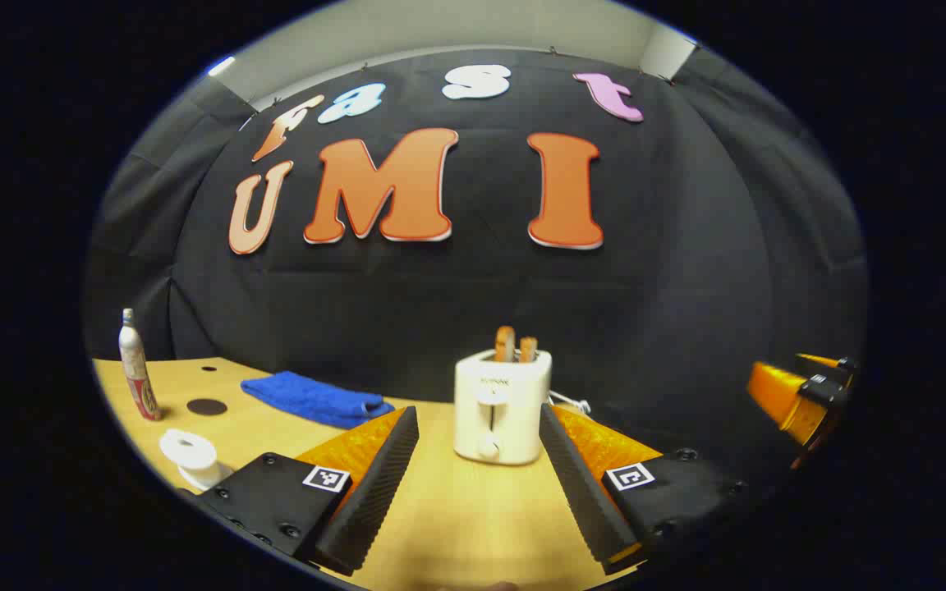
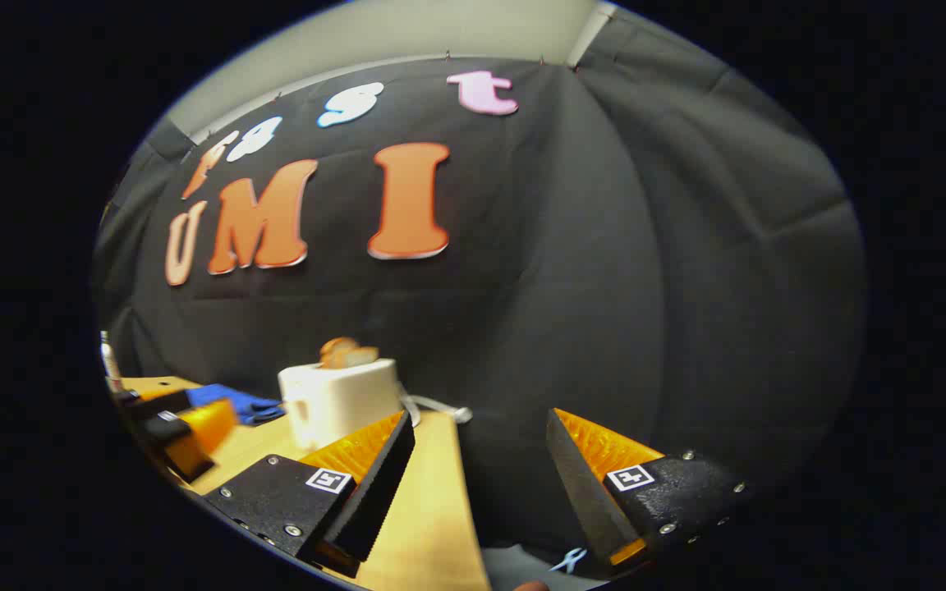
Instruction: Open the teacup lid with one hand, grasp the water bottle and pour water into the teacup with the other hand; after pouring, place the water bottle on the coaster and then close the teacup lid.
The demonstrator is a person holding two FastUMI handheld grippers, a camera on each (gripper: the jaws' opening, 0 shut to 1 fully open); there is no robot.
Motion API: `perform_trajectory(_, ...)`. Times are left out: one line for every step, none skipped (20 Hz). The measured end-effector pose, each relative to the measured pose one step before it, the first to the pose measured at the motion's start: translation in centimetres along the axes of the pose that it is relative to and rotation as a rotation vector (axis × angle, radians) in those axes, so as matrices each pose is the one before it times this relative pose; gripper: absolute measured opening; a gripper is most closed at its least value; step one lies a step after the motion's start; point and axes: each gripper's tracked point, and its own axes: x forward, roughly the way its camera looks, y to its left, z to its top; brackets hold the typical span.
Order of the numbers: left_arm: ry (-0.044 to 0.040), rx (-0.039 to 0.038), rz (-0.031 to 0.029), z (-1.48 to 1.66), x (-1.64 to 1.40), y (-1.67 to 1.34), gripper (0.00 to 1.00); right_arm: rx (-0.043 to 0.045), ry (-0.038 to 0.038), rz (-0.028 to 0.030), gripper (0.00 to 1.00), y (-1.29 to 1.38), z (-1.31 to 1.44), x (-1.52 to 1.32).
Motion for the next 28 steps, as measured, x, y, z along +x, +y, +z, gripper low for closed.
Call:
perform_trajectory(-0.02782, -0.02360, -0.02814, 1.971, 0.090, 1.777, 1.00, -0.01301, -0.03433, -0.01397, 0.96, 0.308, 2.650, -1.432)
perform_trajectory(-0.02899, 0.00891, -0.00012, 2.208, -0.316, 2.466, 1.00, -0.02609, -0.04068, -0.01562, 0.96, 0.431, 2.776, -1.909)
perform_trajectory(-0.02807, 0.01753, 0.01044, 2.165, -0.249, 2.837, 1.00, -0.04294, -0.02860, -0.03867, 0.96, 0.244, 2.474, -1.457)
perform_trajectory(-0.02913, 0.01439, -0.00261, 2.123, -0.495, 2.530, 0.99, -0.04892, -0.00753, -0.05997, 0.96, 0.016, 1.860, -1.280)
perform_trajectory(-0.02093, 0.00603, -0.00460, 1.692, -0.344, 2.062, 0.96, -0.03791, -0.00073, -0.05325, 0.96, 0.273, 1.511, -1.559)
perform_trajectory(-0.02885, -0.00020, 0.00266, 1.629, -0.597, 2.116, 0.92, -0.02561, 0.00192, -0.00986, 0.96, 1.247, 1.385, -1.997)
perform_trajectory(-0.02887, 0.01457, 0.02233, 1.642, -0.793, 2.224, 0.92, -0.02273, 0.00220, 0.02098, 0.96, 2.042, 1.038, -2.156)
perform_trajectory(-0.00799, 0.00432, -0.01073, 1.102, -0.639, 1.954, 0.93, -0.01570, -0.00287, 0.02147, 0.96, 2.197, 0.657, -1.760)
perform_trajectory(-0.00627, -0.01409, -0.04074, 0.551, -0.614, 1.044, 0.93, -0.00311, -0.00303, 0.02362, 0.96, 2.403, 0.495, -1.754)
perform_trajectory(-0.00004, -0.00150, -0.02294, 0.864, -0.893, 1.369, 0.94, 0.00710, 0.00176, 0.04515, 0.96, 2.914, 0.388, -1.744)
perform_trajectory(0.00358, 0.00758, -0.00175, 0.311, -0.831, 2.204, 0.94, 0.02091, 0.00686, 0.04221, 0.96, 2.618, 0.005, -1.084)
perform_trajectory(0.00350, 0.01569, 0.01192, 0.598, -0.861, 2.356, 0.94, 0.02256, 0.02014, 0.04693, 0.96, 2.733, -0.163, -0.701)
perform_trajectory(0.00132, 0.00302, 0.02290, 0.459, -0.810, 2.370, 0.94, 0.01016, 0.02872, 0.03791, 0.95, 2.480, -0.419, -0.387)
perform_trajectory(0.00433, 0.00278, 0.02358, 0.418, -0.694, 2.324, 0.97, -0.00096, 0.02297, 0.02656, 0.94, 2.016, -0.283, -0.172)
perform_trajectory(0.00652, 0.00349, 0.02290, 0.043, -0.566, 2.200, 1.00, -0.00704, 0.01102, 0.01917, 0.96, 1.911, 0.100, -0.148)
perform_trajectory(0.00773, 0.00563, 0.01717, 0.194, -0.516, 2.329, 0.97, -0.00235, -0.00401, 0.00960, 0.95, 1.637, 0.589, -0.059)
perform_trajectory(0.00564, 0.00576, 0.02303, 0.178, -0.215, 2.161, 0.94, 0.00423, -0.00894, 0.01270, 0.95, 1.534, 0.716, -0.056)
perform_trajectory(0.00867, 0.00572, 0.02803, 0.087, -0.246, 2.298, 0.94, 0.00856, -0.00618, 0.02362, 0.95, 1.638, 0.428, -0.102)
perform_trajectory(0.00709, 0.00189, 0.02880, 0.026, -0.178, 2.231, 0.94, 0.00713, 0.00092, 0.02623, 0.94, 1.581, 0.132, -0.153)
perform_trajectory(0.01217, -0.00118, 0.02015, -0.263, 0.038, 1.857, 0.97, 0.00684, 0.00128, 0.02177, 0.95, 1.425, 0.119, -0.127)
perform_trajectory(0.01458, 0.00168, 0.01733, -0.234, 0.049, 1.588, 1.00, 0.00784, -0.00288, 0.01868, 0.96, 1.281, 0.245, 0.046)
perform_trajectory(0.00694, 0.00040, 0.01983, -0.122, 0.105, 1.596, 1.00, 0.00815, 0.00067, 0.01379, 0.95, 1.096, 0.270, 0.211)
perform_trajectory(0.00485, -0.00201, 0.00916, -0.070, 0.222, 1.240, 0.98, 0.00723, 0.00220, 0.01165, 0.94, 0.952, 0.105, 0.216)
perform_trajectory(0.00544, 0.00412, 0.00377, -0.168, -0.075, 1.002, 0.98, 0.00723, 0.00404, 0.00845, 0.95, 0.680, -0.094, 0.081)
perform_trajectory(0.00413, 0.00608, 0.00169, -0.317, 0.231, 0.643, 0.94, 0.00522, 0.00645, 0.00997, 0.96, 0.689, -0.171, 0.302)
perform_trajectory(0.00311, 0.00765, -0.00307, -0.196, 0.161, 0.574, 0.96, 0.00163, 0.00577, 0.01006, 0.95, 0.782, -0.291, 0.299)
perform_trajectory(0.00799, 0.00943, -0.00481, -0.343, 0.120, 0.326, 0.97, -0.00073, 0.00765, 0.00796, 0.95, 0.741, -0.349, 0.365)
perform_trajectory(0.01031, 0.00689, -0.00557, -0.354, 0.192, 0.218, 0.99, -0.00070, 0.01071, 0.00742, 0.95, 0.605, -0.154, 0.154)
